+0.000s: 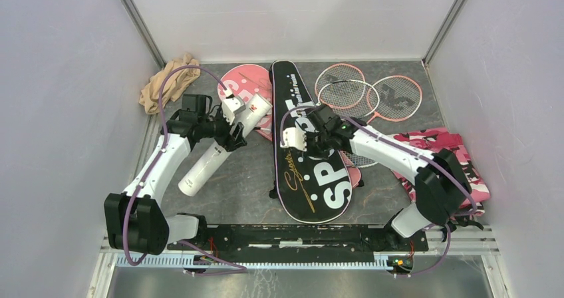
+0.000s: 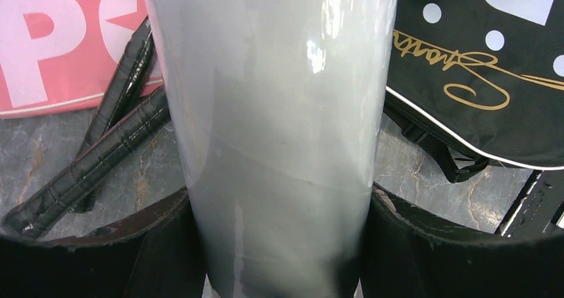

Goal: Pack up the badminton gear
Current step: Close the lid on the shuttle tube.

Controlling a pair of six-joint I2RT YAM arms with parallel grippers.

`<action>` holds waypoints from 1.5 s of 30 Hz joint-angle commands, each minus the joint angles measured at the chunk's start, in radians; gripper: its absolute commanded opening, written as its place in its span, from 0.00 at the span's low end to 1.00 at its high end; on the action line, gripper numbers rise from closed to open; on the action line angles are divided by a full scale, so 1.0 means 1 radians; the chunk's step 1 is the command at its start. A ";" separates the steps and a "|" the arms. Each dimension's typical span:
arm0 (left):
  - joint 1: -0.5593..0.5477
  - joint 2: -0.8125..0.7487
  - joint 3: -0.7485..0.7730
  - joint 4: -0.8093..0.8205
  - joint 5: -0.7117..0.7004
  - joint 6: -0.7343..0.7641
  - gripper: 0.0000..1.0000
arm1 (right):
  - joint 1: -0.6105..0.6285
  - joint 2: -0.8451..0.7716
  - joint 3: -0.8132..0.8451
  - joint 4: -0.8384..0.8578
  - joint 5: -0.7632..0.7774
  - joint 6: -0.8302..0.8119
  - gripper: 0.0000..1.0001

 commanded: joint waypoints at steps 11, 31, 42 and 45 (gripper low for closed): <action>-0.023 0.031 0.091 -0.194 0.193 0.347 0.09 | -0.191 -0.264 0.140 0.086 -0.400 0.164 0.00; -0.135 0.135 0.174 -0.394 0.456 0.594 0.12 | -0.204 -0.396 -0.008 0.321 -0.727 0.297 0.01; -0.158 0.159 0.184 -0.394 0.456 0.579 0.11 | -0.202 -0.403 -0.032 0.345 -0.780 0.337 0.01; -0.162 0.159 0.184 -0.394 0.446 0.575 0.11 | -0.201 -0.402 -0.024 0.343 -0.780 0.342 0.00</action>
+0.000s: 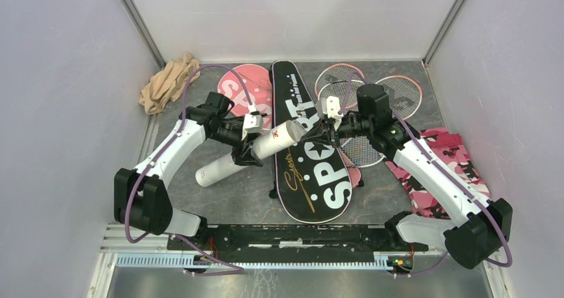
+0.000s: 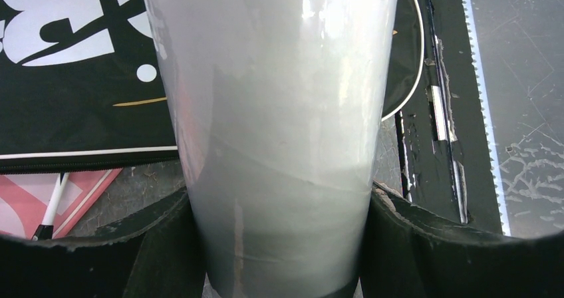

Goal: Pack up the badminton gear
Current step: Close the lid on the shuttle tube.

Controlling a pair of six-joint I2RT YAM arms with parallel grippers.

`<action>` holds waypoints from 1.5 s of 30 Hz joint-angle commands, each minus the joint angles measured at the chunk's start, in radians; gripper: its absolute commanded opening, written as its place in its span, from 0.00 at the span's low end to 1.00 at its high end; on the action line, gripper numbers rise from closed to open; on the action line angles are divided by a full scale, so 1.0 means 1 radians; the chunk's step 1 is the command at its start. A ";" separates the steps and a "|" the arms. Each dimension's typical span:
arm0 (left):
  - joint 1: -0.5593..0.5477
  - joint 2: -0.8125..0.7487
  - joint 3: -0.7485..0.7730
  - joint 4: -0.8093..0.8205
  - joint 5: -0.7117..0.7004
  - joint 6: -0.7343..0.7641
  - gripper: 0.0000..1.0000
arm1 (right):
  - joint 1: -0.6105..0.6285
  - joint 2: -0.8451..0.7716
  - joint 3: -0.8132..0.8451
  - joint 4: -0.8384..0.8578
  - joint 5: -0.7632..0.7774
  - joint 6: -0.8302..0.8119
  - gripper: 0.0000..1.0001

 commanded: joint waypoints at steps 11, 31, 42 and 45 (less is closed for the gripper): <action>-0.029 -0.007 0.022 0.066 0.000 -0.035 0.11 | 0.039 -0.020 0.021 0.014 0.000 0.015 0.01; -0.046 -0.014 0.009 0.066 -0.026 -0.029 0.10 | 0.056 0.004 0.046 -0.014 -0.029 0.007 0.00; -0.052 -0.019 0.006 0.066 -0.032 -0.025 0.10 | 0.055 0.036 0.056 -0.041 -0.054 -0.010 0.01; -0.052 -0.020 0.006 0.067 -0.032 -0.025 0.10 | 0.056 0.042 0.059 -0.062 -0.071 -0.032 0.08</action>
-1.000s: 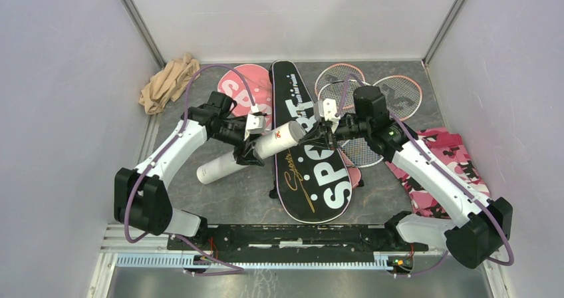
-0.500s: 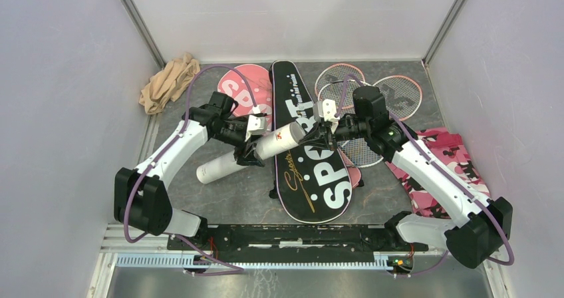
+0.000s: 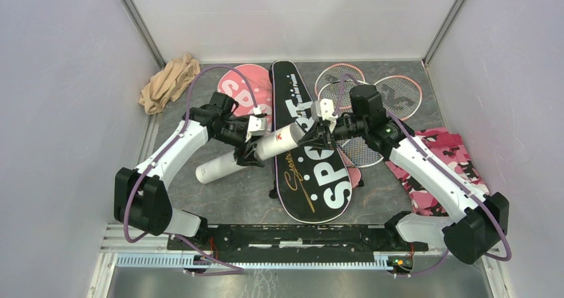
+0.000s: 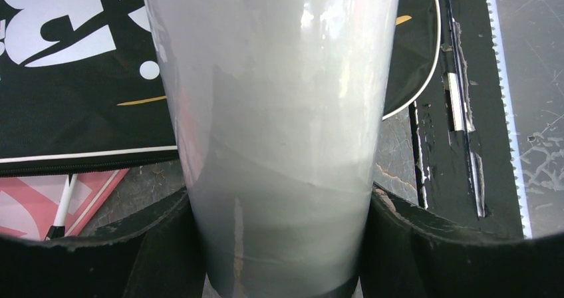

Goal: Pack up the badminton gear
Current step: Close the lid on the shuttle tube.

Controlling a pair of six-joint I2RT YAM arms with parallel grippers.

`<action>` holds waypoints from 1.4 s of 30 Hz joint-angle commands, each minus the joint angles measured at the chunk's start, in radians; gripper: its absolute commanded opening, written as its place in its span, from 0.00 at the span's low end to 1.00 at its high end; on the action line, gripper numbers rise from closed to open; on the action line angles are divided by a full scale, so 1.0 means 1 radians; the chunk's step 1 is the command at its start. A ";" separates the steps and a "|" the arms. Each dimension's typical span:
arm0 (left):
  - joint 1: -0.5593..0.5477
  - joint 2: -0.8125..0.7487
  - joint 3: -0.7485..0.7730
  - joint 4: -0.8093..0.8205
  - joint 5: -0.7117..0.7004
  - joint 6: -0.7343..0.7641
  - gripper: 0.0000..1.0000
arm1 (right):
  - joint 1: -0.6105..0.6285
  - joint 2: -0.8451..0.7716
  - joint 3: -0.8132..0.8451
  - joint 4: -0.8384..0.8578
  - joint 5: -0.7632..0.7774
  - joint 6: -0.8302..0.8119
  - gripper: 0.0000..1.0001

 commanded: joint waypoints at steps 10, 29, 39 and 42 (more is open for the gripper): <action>-0.011 -0.024 0.008 0.029 0.028 -0.013 0.10 | 0.011 0.032 0.075 -0.128 -0.072 -0.112 0.37; -0.018 -0.034 0.007 0.029 0.054 -0.013 0.09 | 0.042 0.063 0.020 -0.062 0.013 -0.084 0.44; -0.018 -0.053 -0.012 0.030 0.062 0.016 0.10 | 0.029 0.080 0.034 -0.064 0.058 -0.074 0.66; -0.020 -0.050 -0.011 0.029 0.061 0.016 0.10 | 0.040 0.099 0.034 -0.061 0.032 -0.068 0.68</action>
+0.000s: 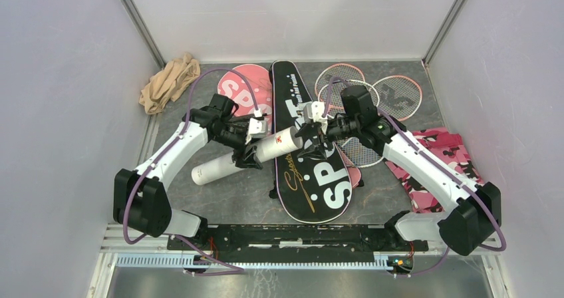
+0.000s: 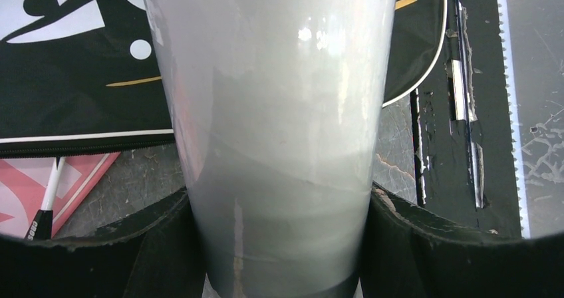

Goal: Pack up the badminton gear
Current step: Close the lid on the shuttle tube, then place the shuttle tube at the center of the board.

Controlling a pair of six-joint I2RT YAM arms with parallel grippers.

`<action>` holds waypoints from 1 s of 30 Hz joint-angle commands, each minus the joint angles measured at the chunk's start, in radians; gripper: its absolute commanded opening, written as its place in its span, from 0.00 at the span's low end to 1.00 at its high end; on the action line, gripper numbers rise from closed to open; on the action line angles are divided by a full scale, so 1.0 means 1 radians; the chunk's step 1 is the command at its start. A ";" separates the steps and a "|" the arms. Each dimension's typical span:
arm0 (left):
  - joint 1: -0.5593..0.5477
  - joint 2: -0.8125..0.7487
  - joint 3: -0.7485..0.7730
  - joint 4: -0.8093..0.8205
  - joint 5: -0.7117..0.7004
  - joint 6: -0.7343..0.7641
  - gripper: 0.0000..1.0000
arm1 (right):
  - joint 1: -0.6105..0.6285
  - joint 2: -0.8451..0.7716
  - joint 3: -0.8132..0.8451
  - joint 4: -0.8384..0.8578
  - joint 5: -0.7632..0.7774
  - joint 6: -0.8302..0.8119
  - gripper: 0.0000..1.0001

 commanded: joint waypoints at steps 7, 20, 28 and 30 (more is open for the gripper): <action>-0.014 -0.035 0.013 0.039 0.084 0.008 0.10 | 0.040 0.043 0.018 0.001 -0.007 -0.007 0.69; 0.024 -0.044 0.069 -0.033 -0.351 -0.017 0.13 | -0.166 -0.096 0.063 -0.092 0.160 -0.050 0.86; 0.208 -0.025 0.013 -0.094 -0.510 0.093 0.17 | -0.217 -0.148 -0.035 -0.099 0.247 -0.066 0.88; 0.222 -0.030 -0.038 -0.054 -0.564 0.100 0.17 | -0.222 -0.151 -0.054 -0.096 0.271 -0.066 0.88</action>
